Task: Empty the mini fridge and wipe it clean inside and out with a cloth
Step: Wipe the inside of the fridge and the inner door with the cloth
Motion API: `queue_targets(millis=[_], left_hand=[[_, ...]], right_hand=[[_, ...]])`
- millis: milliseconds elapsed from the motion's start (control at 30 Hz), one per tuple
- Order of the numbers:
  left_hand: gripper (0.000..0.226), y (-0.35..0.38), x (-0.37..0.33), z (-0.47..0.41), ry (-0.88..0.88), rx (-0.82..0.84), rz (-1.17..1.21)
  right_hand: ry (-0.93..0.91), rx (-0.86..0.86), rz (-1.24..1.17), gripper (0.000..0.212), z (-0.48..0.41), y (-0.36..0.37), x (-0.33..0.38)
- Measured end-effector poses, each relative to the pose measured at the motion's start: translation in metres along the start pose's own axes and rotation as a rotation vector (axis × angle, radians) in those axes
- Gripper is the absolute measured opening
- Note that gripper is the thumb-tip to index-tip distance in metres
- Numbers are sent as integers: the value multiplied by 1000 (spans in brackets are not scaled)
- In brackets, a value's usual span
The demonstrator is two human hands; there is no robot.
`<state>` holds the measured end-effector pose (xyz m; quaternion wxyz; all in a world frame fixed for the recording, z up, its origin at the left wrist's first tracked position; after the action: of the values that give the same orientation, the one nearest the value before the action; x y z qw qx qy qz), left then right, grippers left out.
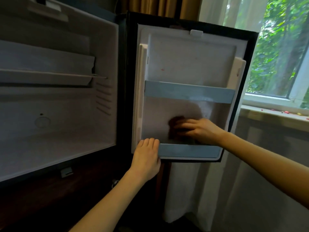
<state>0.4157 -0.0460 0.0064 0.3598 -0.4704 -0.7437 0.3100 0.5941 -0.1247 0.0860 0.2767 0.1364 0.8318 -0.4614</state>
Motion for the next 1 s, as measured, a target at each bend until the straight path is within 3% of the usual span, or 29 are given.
queue_targets(millis=[133,300,400,533,633,767,867,1000], left_hand=[[39,-2,-1,-2,-34,-34,16],[37,3,5,-1,-12,-61,-5],[33,0,2,-1,-3,-27,9],[33,0,4,-2,-5,-58,11],[34,-3,3,-3,-8,-41,9],[30,-4,4,-10,-25,-52,-5],[20,-7,7,-17,-16,-121,2],[23,-10,8,-21,-20,-148,-23]], right_hand=[[181,-272,-27,41,-32,-6,-5],[29,-362,-143,33,-83,0,42],[-114,-205,-152,36,-71,12,52],[-340,96,-112,22,-44,18,42],[-281,7,-69,41,-31,0,19],[122,-160,125,83,-33,-13,-9],[173,-294,53,57,-51,-9,8],[15,-229,-18,41,-70,1,33]])
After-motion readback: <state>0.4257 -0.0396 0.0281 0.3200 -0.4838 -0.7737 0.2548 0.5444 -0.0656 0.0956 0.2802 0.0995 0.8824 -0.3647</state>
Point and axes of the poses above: each hand's wrist, its own z-axis away from the middle knuckle, its own y-axis out of the palm, x = y × z, the point moved 4 cm from there along -z, towards the middle knuckle, and after that the axes turned 13 degrees about y, right-handed, at the moved point
